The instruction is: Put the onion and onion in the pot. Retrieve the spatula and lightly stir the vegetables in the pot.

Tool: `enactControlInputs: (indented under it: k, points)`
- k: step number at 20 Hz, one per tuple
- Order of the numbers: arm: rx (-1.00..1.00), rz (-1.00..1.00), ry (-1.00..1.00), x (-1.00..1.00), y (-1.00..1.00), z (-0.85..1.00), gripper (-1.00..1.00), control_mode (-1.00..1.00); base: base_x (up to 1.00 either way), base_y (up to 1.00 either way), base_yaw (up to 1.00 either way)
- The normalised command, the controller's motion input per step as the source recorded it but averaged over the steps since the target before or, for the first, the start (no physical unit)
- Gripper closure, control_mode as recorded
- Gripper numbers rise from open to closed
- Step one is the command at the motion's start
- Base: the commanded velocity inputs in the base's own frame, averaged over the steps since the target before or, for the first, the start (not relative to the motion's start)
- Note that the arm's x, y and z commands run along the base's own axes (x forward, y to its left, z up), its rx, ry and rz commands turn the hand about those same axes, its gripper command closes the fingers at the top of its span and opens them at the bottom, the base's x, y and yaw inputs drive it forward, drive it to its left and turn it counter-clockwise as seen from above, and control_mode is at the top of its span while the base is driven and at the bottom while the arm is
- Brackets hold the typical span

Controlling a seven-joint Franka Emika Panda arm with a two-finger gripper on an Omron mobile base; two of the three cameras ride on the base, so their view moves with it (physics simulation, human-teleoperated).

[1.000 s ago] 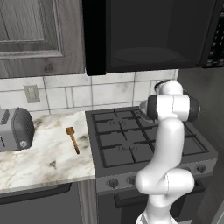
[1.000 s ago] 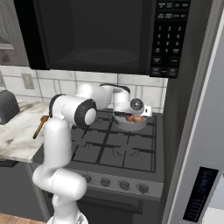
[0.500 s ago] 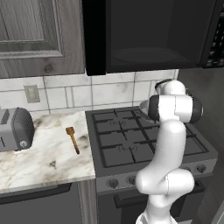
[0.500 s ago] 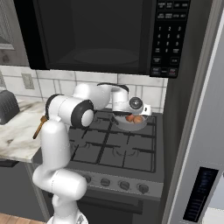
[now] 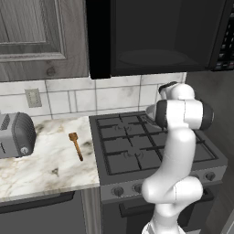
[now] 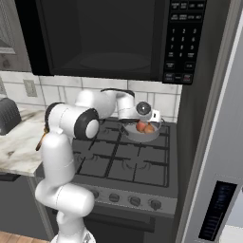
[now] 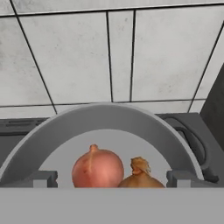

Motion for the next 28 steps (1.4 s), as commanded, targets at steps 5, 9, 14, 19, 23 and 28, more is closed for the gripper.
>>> enactControlInputs:
  k: [5,9,14,19,23,28]
  points:
    - [0.00,0.00,0.00,-0.13,0.07,0.11,-1.00,-1.00,0.00,0.00,0.00]
    - [0.00,0.00,0.00,-0.11,0.06,0.12,-1.00,-1.00,0.00,0.00,0.00]
    - [0.00,0.00,0.00,-0.17,0.01,0.24,-1.00,-1.00,0.00,0.00,0.00]
    - [0.00,0.00,0.00,-0.34,0.01,0.17,-1.00,-1.00,0.00,0.00,0.00]
    - [0.00,-0.01,0.00,-0.46,0.09,0.10,-1.00,-1.00,0.00,0.00,0.00]
    - [0.00,-0.05,0.05,-0.49,0.13,0.21,-1.00,-1.00,0.00,0.00,0.00]
